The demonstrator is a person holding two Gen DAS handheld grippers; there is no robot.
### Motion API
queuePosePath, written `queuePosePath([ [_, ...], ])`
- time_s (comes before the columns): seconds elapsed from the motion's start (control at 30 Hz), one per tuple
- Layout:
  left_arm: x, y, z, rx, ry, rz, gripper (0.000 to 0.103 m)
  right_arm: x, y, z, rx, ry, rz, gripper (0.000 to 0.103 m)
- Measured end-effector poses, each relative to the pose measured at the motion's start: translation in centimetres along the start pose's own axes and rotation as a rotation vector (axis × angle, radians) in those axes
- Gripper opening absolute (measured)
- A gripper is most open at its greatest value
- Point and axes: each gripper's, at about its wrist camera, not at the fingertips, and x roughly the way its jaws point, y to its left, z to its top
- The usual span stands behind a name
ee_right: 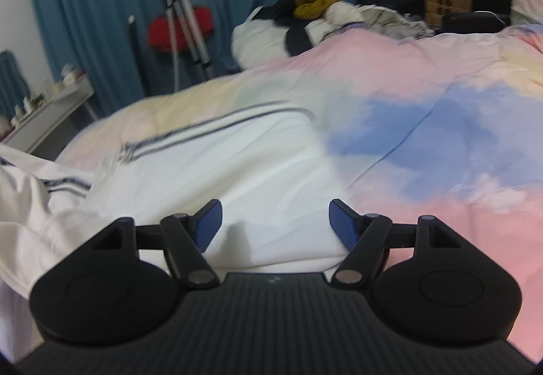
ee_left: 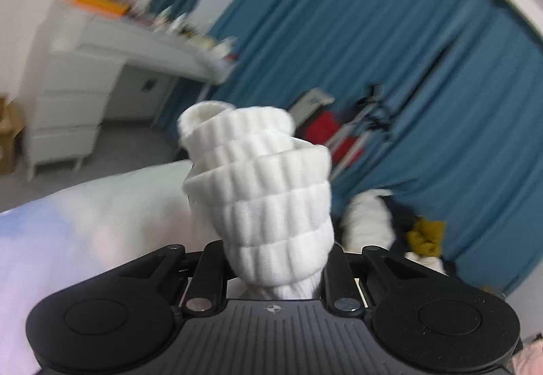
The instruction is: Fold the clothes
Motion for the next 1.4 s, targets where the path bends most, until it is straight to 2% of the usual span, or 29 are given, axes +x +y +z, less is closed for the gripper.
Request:
queuePosePath([
  [0.13, -0.9, -8.4, -5.1, 0.186, -0.066, -0.099, 0.018, -0.5, -2.3, 1.1, 0.083, -0.019, -0.012, 0.071],
  [0.23, -0.6, -13.1, -11.9, 0.377, -0.069, -0.156, 0.019, -0.9, -3.9, 1.7, 0.142, -0.036, -0.014, 0.071],
  [0.3, -0.1, -15.4, -17.1, 0.541, -0.041, -0.179, 0.019, -1.1, -5.0, 2.1, 0.182, -0.047, -0.002, 0.072],
  [0.4, 1.5, -16.8, -24.1, 0.774, 0.072, -0.198, 0.019, -1.1, -6.8, 2.5, 0.245, -0.059, 0.045, 0.073],
  [0.43, 2.1, -17.0, -25.5, 0.837, 0.113, -0.195, 0.019, -1.0, -7.3, 2.5, 0.268, -0.058, 0.074, 0.074],
  [0.47, 2.3, -17.0, -26.3, 0.878, 0.118, -0.197, 0.019, -0.8, -7.9, 2.5, 0.291, -0.051, 0.116, 0.074],
  [0.53, 2.1, -17.0, -26.4, 0.952, 0.088, -0.217, 0.02, -0.2, -8.8, 2.6, 0.349, -0.022, 0.215, 0.074],
  [0.6, 2.0, -16.7, -25.7, 1.017, 0.117, -0.248, 0.026, 0.5, -9.5, 2.8, 0.409, -0.001, 0.293, 0.074],
  [0.63, 1.9, -16.6, -25.3, 1.053, 0.137, -0.265, 0.033, 0.9, -9.6, 3.0, 0.427, 0.009, 0.324, 0.074],
  [0.67, 1.8, -16.4, -25.0, 1.09, 0.157, -0.282, 0.05, 1.4, -9.6, 3.3, 0.436, 0.023, 0.351, 0.074],
  [0.77, 1.4, -14.1, -23.4, 1.144, 0.221, -0.296, 0.066, 3.5, -8.8, 4.4, 0.421, 0.095, 0.414, 0.074],
  [0.9, 2.1, -9.7, -20.8, 1.137, 0.311, -0.316, 0.071, 6.3, -6.8, 5.3, 0.33, 0.181, 0.494, 0.074],
  [1.07, 1.0, -5.6, -20.5, 1.179, 0.271, -0.334, 0.071, 8.6, -4.6, 5.8, 0.245, 0.215, 0.573, 0.074],
  [1.13, 0.9, -5.1, -21.2, 1.171, 0.265, -0.329, 0.071, 9.4, -3.9, 5.6, 0.207, 0.229, 0.553, 0.074],
  [1.2, 1.0, -5.1, -21.9, 1.174, 0.243, -0.333, 0.065, 9.9, -3.1, 5.3, 0.171, 0.198, 0.524, 0.073],
  [1.23, 1.2, -5.1, -22.0, 1.169, 0.234, -0.339, 0.052, 10.1, -2.9, 5.2, 0.166, 0.181, 0.524, 0.069],
  [1.27, 1.1, -5.3, -22.1, 1.152, 0.225, -0.347, 0.039, 10.4, -2.7, 5.2, 0.178, 0.175, 0.531, 0.046],
  [1.3, 1.4, -5.4, -21.9, 1.125, 0.219, -0.355, 0.033, 10.5, -2.7, 5.3, 0.199, 0.175, 0.528, 0.036],
  [1.33, 1.3, -5.6, -21.6, 1.099, 0.214, -0.365, 0.02, 10.6, -2.6, 5.5, 0.221, 0.176, 0.522, 0.033],
  [1.4, 0.7, -6.2, -20.9, 1.057, 0.178, -0.381, 0.012, 10.1, -2.1, 6.4, 0.204, 0.14, 0.52, 0.027],
])
